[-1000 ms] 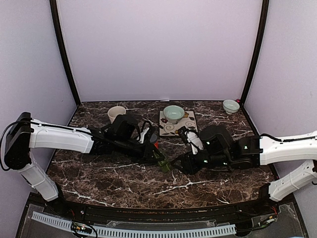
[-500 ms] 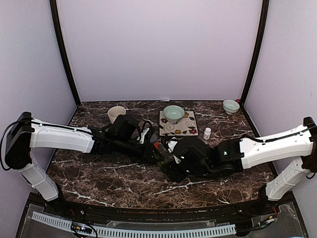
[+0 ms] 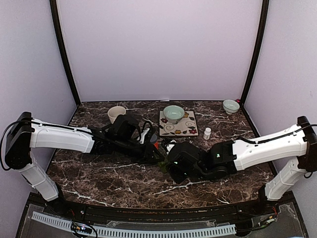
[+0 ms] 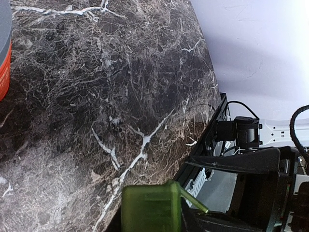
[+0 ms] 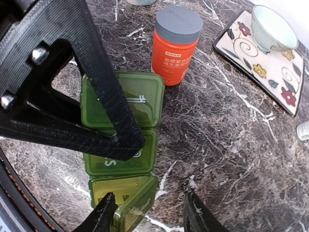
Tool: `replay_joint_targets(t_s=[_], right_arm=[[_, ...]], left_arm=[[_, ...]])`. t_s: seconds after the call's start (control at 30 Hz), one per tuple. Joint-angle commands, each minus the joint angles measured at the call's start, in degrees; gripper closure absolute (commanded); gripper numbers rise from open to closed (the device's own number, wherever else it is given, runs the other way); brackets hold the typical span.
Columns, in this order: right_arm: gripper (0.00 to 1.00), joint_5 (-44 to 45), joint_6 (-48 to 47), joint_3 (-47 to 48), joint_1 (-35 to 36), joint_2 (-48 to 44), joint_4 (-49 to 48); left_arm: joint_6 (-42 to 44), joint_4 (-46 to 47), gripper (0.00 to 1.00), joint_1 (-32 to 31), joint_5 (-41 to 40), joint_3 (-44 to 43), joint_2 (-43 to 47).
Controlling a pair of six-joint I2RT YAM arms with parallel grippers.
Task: Sort the pills into containers
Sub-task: Open the lid of the pill container, then pass from the left arm to the right
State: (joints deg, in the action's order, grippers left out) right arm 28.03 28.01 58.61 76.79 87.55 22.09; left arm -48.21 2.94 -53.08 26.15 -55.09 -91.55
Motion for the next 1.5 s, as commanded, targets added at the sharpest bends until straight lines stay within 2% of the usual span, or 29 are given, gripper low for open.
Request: replay_joint_targets(t_s=[0.0,0.2,0.37,0.5,0.77,1.17,1.3,1.47], right_arm=[[0.56,2.5,0.5,0.8,-0.1,-0.4,-0.6],[0.71,-1.3,0.9,-2.4,-2.4,-2.9,-4.7],[0.91,-6.1,1.2,-5.9,-4.6,-5.6,-8.9],[1.0,-9.5,1.8,-8.3,-5.8,-7.8,-11.4],[1.0,-15.7,4.0,-11.7,-8.3,-10.6,-15.7],[1.0,-17.7,5.4,-13.4,-11.6,-11.1,-16.8],[1.0,-19.1,5.7,-14.7,-13.3,-11.9,-17.9],[1.0,-21.7,5.3,-16.2,-16.3,-12.5,-18.9]], left_arm=[[0.2,0.9,1.0,0.2,1.4,-0.4,1.2],[0.0,2.7,1.0,0.2,2.4,1.0,1.6],[-0.3,5.4,1.0,0.2,3.5,1.9,2.0],[0.0,7.0,1.0,0.2,4.2,2.2,1.9],[-0.2,10.1,1.0,0.7,4.5,2.8,1.0],[-1.4,14.3,0.61,3.7,5.6,3.3,-2.6],[-1.4,15.5,0.53,4.3,5.7,2.6,-3.9],[-0.8,14.9,0.51,5.0,5.3,1.1,-5.6]])
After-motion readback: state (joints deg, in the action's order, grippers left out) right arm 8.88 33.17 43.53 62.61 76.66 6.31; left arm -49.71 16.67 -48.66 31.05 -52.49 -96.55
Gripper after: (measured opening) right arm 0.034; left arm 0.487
